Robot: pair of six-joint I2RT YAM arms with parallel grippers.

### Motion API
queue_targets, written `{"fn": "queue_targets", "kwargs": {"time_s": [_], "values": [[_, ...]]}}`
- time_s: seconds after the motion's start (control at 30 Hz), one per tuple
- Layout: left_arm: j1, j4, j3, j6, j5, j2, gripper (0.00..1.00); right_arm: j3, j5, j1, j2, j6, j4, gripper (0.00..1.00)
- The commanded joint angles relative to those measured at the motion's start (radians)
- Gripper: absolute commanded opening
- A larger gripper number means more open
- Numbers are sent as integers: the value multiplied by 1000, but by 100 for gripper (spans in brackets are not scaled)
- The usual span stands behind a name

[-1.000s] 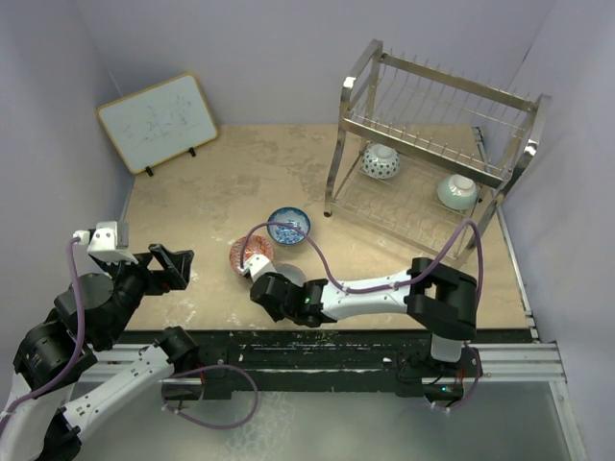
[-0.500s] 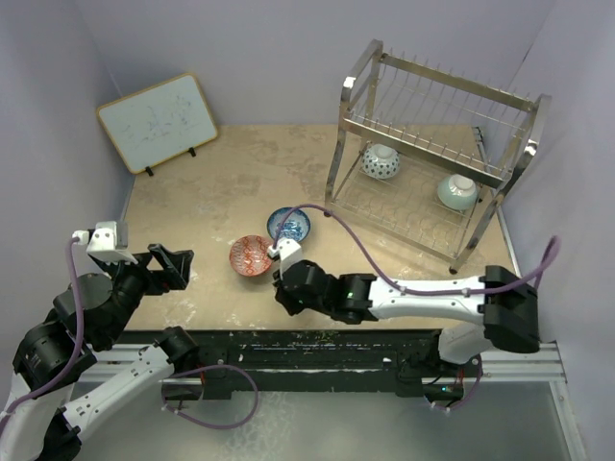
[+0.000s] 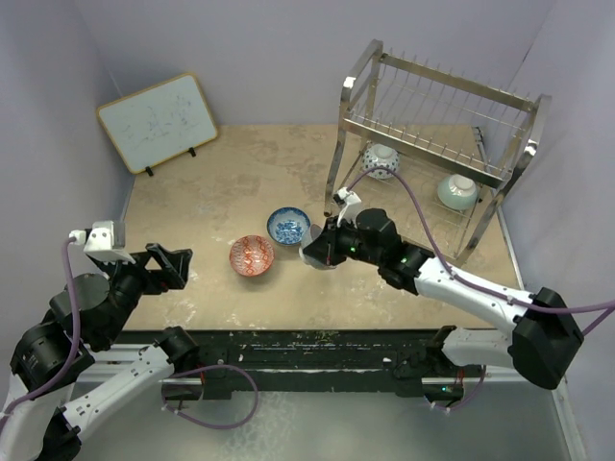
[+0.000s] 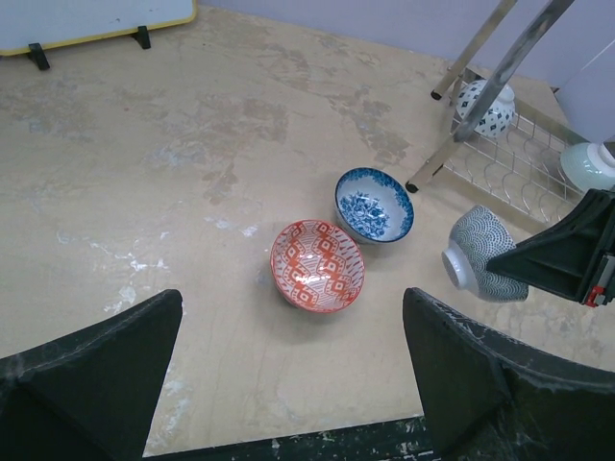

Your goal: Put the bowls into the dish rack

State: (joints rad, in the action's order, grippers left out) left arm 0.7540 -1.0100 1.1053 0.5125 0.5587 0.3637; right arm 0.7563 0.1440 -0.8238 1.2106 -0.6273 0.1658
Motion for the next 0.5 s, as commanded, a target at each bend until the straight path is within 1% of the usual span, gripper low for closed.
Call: {"fn": "queue_targets", "kwargs": {"time_s": [0.0, 0.13, 0.47], "values": [[4, 45, 35, -14, 15, 19, 99, -45, 243, 89, -3, -101, 241, 0], [4, 48, 47, -21, 11, 28, 99, -79, 379, 194, 42, -187, 403, 0], [4, 31, 86, -28, 25, 36, 99, -115, 608, 474, 158, -375, 722, 0]]}}
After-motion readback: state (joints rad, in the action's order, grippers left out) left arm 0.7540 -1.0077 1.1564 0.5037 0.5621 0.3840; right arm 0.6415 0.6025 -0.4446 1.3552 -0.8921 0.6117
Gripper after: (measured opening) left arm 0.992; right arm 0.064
